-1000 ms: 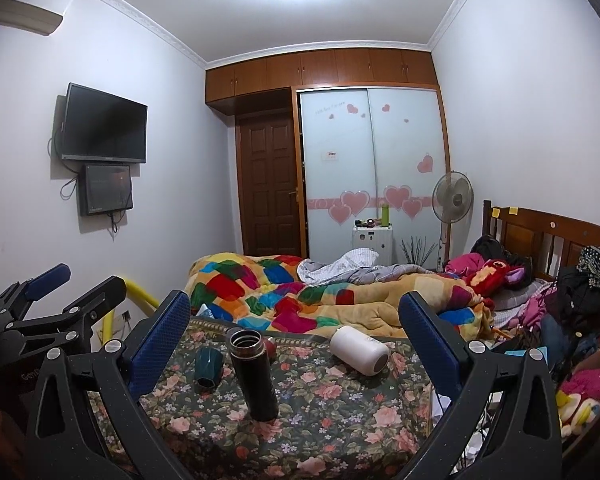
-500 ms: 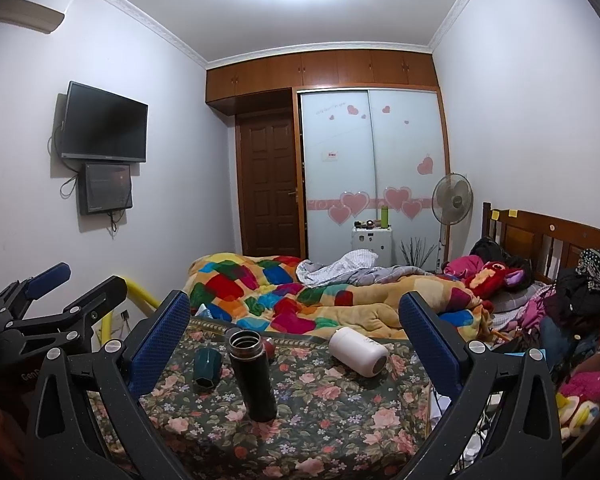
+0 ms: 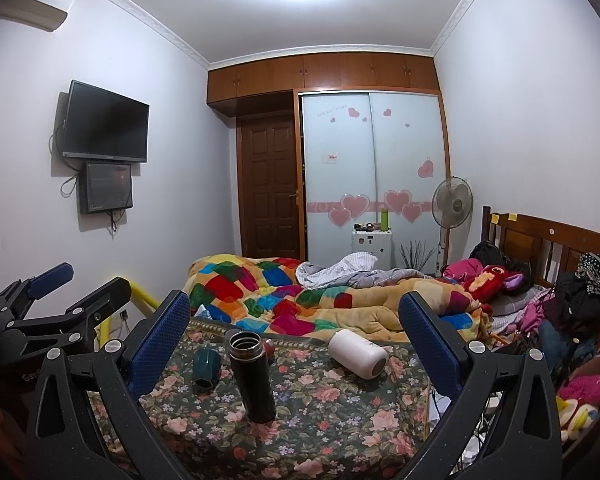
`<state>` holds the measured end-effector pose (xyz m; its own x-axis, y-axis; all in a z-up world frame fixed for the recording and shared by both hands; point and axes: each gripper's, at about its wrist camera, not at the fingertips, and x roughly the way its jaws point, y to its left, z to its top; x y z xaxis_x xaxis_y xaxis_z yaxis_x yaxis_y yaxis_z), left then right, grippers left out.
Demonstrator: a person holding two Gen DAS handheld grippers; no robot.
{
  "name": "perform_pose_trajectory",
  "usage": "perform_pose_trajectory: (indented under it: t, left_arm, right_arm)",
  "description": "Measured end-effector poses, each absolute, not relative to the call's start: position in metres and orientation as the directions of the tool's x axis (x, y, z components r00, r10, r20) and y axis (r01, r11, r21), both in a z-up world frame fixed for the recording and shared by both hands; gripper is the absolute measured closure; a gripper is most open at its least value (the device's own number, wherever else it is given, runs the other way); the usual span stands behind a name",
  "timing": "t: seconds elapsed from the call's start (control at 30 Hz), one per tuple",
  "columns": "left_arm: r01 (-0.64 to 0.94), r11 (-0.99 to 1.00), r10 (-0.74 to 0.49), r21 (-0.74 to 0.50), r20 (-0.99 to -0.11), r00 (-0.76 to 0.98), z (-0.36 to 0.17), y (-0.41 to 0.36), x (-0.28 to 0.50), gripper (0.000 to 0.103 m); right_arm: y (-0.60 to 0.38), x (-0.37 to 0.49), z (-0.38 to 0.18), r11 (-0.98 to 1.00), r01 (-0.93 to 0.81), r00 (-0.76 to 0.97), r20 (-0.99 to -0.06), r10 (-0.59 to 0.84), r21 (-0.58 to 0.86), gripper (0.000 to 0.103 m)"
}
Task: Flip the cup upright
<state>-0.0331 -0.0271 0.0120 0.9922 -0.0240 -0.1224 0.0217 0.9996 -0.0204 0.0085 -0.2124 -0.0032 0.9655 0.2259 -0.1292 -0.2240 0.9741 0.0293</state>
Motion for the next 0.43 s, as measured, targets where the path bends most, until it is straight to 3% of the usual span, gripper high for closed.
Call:
perform_pose_trajectory:
  t: [0.43]
  left_arm:
    - [0.015, 0.999, -0.019, -0.035, -0.133, 0.991, 0.006, -0.016, -0.032, 0.0]
  right_arm:
    - [-0.216, 0.011, -0.002, 0.974, -0.224, 0.964, -0.14, 0.226, 0.03, 0.0]
